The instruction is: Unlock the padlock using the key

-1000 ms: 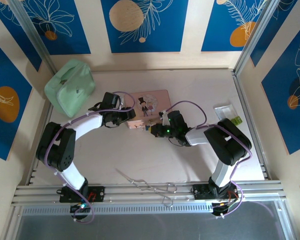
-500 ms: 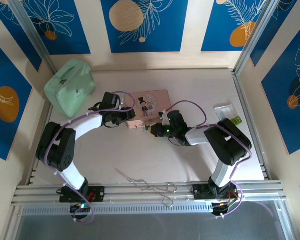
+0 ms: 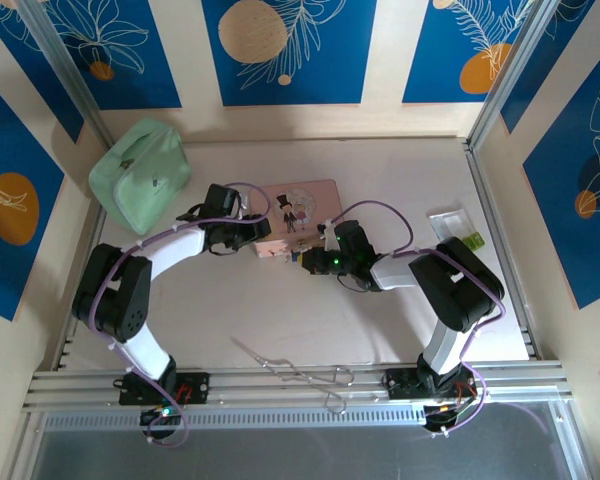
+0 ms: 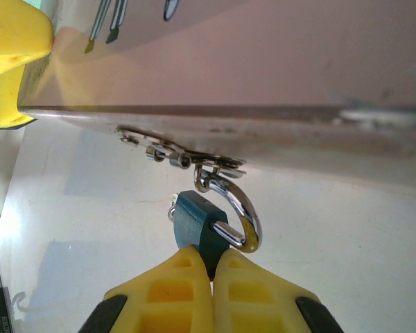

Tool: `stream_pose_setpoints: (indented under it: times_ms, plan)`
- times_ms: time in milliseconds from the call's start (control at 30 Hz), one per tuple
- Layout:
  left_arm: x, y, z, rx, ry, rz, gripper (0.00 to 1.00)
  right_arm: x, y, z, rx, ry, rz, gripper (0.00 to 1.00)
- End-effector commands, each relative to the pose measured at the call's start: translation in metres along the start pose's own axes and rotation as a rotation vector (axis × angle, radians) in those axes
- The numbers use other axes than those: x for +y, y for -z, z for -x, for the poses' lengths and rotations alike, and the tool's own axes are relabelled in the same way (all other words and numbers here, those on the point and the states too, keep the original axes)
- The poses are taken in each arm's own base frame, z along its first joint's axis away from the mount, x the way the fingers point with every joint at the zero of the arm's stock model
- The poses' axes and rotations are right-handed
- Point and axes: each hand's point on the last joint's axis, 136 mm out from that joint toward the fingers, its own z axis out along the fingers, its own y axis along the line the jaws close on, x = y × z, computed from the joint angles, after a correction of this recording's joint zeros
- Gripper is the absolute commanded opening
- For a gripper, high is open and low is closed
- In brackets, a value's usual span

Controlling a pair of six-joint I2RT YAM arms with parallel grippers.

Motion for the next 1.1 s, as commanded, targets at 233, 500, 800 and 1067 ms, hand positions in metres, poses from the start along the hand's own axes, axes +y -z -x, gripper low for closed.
stream_pose_setpoints:
  times_ms: [233,500,800,1067]
  plan:
    - [0.028,-0.014,-0.021,0.08,0.008,0.082,0.57,-0.058,0.012,-0.052,0.138,-0.202,-0.183,0.0]
    - [0.027,-0.014,-0.02,0.079,0.006,0.079,0.57,-0.062,0.013,-0.051,0.133,-0.218,-0.186,0.0]
    - [0.026,-0.014,-0.021,0.077,0.009,0.066,0.57,-0.054,0.027,-0.052,0.146,-0.201,-0.187,0.0]
    - [0.017,-0.012,-0.014,0.061,0.001,0.043,0.59,-0.035,0.062,-0.063,0.23,-0.139,-0.212,0.0]
